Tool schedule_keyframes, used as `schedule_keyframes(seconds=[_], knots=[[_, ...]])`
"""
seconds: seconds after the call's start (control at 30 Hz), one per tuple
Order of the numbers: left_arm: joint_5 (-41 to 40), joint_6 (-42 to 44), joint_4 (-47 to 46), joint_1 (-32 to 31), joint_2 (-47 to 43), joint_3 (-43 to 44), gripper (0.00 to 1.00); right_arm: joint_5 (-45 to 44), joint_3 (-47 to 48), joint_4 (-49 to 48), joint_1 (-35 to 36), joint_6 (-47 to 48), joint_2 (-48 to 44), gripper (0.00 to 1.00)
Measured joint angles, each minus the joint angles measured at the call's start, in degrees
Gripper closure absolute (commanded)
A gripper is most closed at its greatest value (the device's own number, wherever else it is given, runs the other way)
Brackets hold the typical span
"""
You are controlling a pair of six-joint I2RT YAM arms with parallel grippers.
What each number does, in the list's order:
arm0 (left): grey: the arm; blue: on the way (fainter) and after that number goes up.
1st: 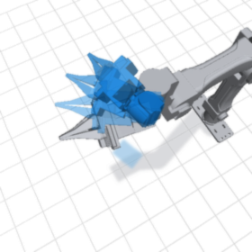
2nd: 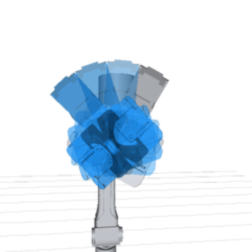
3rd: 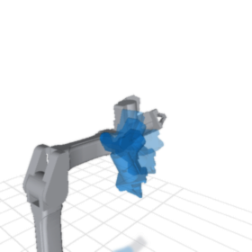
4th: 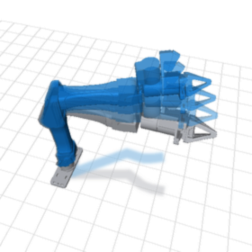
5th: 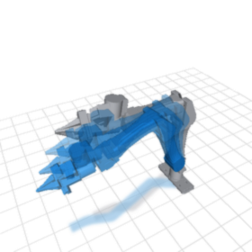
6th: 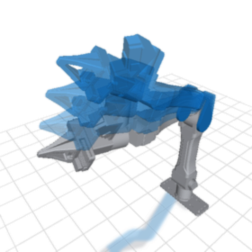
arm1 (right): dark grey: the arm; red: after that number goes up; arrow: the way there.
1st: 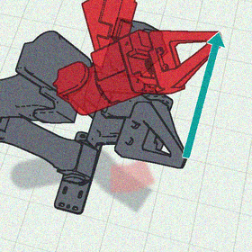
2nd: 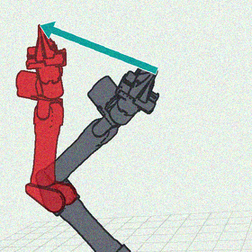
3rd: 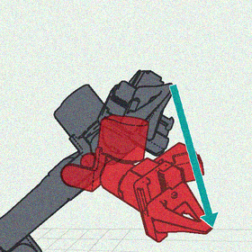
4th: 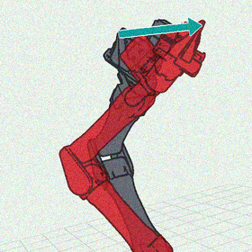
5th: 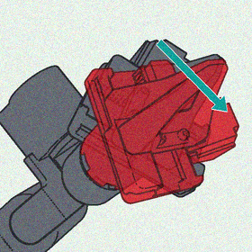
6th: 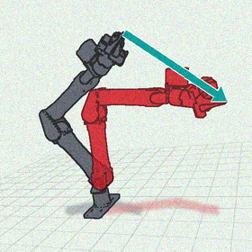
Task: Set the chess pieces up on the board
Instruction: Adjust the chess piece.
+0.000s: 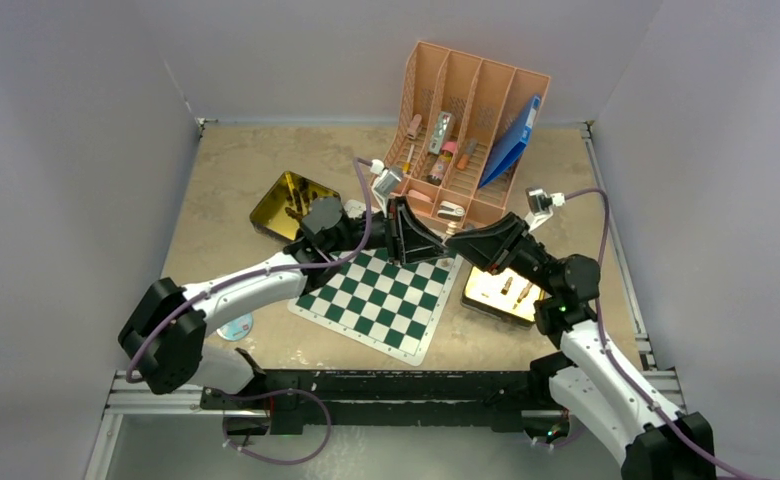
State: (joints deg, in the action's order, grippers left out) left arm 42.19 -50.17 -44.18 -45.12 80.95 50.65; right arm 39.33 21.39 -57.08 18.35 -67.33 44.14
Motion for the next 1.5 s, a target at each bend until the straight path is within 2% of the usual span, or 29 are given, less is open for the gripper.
schedule_keyframes(seconds=[0.3,0.5,0.73,0.9,1.03,1.5], knots=[[2.1,13.4,9.2,0.0,-7.1,-4.5,1.00,5.2,11.6,23.8,0.1,15.8,-2.8,0.59],[3.8,23.2,19.4,0.0,-10.1,-4.7,1.00,7.0,23.9,42.9,0.1,30.8,1.8,0.60],[2.4,31.1,29.3,0.0,-10.7,-4.7,1.00,7.5,31.7,61.7,0.1,43.9,7.6,0.54],[1.7,34.3,32.9,0.0,-10.5,-4.6,1.00,8.4,31.7,67.1,1.3,47.1,8.2,0.54],[1.4,36.0,34.4,0.0,-9.5,-4.4,1.00,8.1,31.7,69.5,3.6,48.7,9.6,0.48],[2.3,38.9,35.7,0.0,-7.8,-4.0,1.00,2.8,31.5,72.8,6.2,50.8,13.0,0.51]])
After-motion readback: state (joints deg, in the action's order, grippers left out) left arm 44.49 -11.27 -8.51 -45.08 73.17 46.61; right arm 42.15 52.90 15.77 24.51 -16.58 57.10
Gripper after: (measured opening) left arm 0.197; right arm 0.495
